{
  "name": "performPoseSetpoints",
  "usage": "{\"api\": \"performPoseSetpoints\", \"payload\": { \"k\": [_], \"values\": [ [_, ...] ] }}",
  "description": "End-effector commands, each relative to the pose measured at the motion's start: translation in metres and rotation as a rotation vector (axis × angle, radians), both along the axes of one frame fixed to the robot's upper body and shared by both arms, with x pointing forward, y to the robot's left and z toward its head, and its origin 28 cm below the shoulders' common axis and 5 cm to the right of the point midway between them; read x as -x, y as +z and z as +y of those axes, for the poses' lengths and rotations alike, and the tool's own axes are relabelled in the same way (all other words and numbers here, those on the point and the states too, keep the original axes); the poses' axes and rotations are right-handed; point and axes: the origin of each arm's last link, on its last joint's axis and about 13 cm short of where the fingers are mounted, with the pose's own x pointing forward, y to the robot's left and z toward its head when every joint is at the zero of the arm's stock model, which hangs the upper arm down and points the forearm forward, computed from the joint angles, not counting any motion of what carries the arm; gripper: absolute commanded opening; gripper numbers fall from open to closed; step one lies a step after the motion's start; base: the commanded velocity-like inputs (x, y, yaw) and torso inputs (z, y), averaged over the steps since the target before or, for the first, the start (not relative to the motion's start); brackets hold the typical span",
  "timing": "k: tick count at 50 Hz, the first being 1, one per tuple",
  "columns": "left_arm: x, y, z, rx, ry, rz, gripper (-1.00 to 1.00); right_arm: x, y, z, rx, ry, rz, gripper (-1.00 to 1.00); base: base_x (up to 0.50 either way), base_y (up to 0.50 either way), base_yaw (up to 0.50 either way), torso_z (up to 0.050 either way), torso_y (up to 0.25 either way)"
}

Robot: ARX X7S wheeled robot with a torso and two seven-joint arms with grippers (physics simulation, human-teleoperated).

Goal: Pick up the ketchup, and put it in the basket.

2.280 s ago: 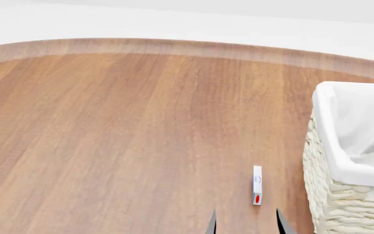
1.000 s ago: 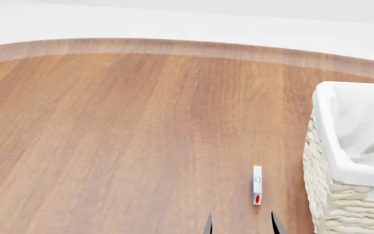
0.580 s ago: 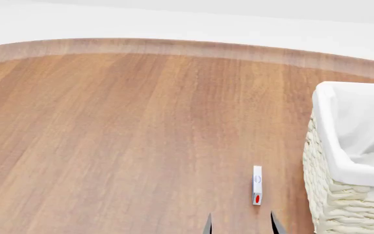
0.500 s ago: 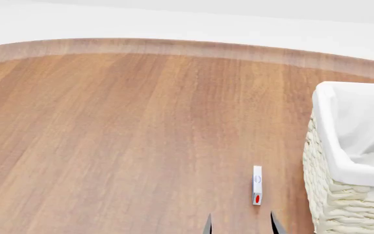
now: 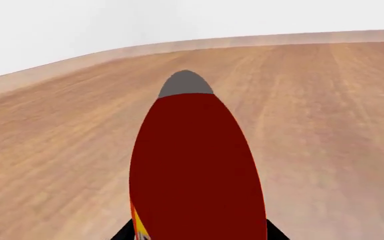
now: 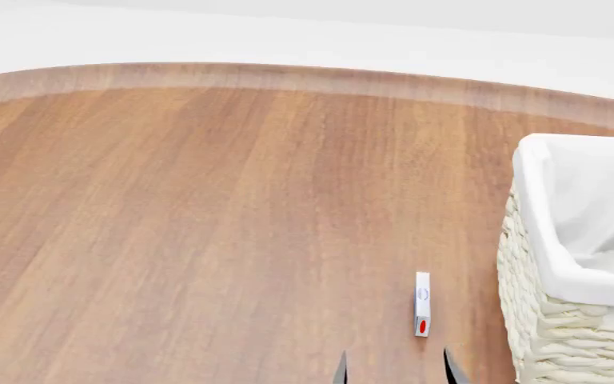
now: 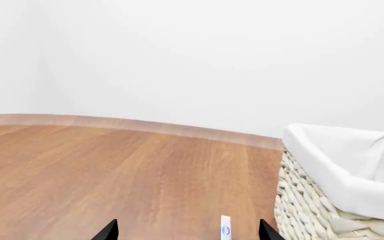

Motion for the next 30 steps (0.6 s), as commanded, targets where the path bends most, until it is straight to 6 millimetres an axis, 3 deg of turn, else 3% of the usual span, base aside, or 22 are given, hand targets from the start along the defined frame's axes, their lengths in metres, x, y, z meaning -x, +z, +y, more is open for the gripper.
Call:
{"api": "performPoseSetpoints", "payload": {
  "k": [1, 19, 30],
  "values": [
    [0.001, -0.003, -0.008, 0.010, -0.028, 0.004, -1.00, -0.002, 0.002, 0.000, 0.003, 0.001, -0.018, 1.00, 0.00, 0.00, 0.00, 0.000, 0.000],
    [-0.007, 0.016, -0.003, 0.001, -0.004, -0.036, -1.00, -0.003, 0.000, -0.001, -0.003, -0.004, -0.012, 1.00, 0.00, 0.00, 0.00, 0.000, 0.000],
    [-0.025, 0.072, -0.003, 0.008, -0.007, -0.140, -1.00, -0.003, -0.001, -0.001, -0.004, -0.002, -0.010, 1.00, 0.00, 0.00, 0.00, 0.000, 0.000]
  ]
}}
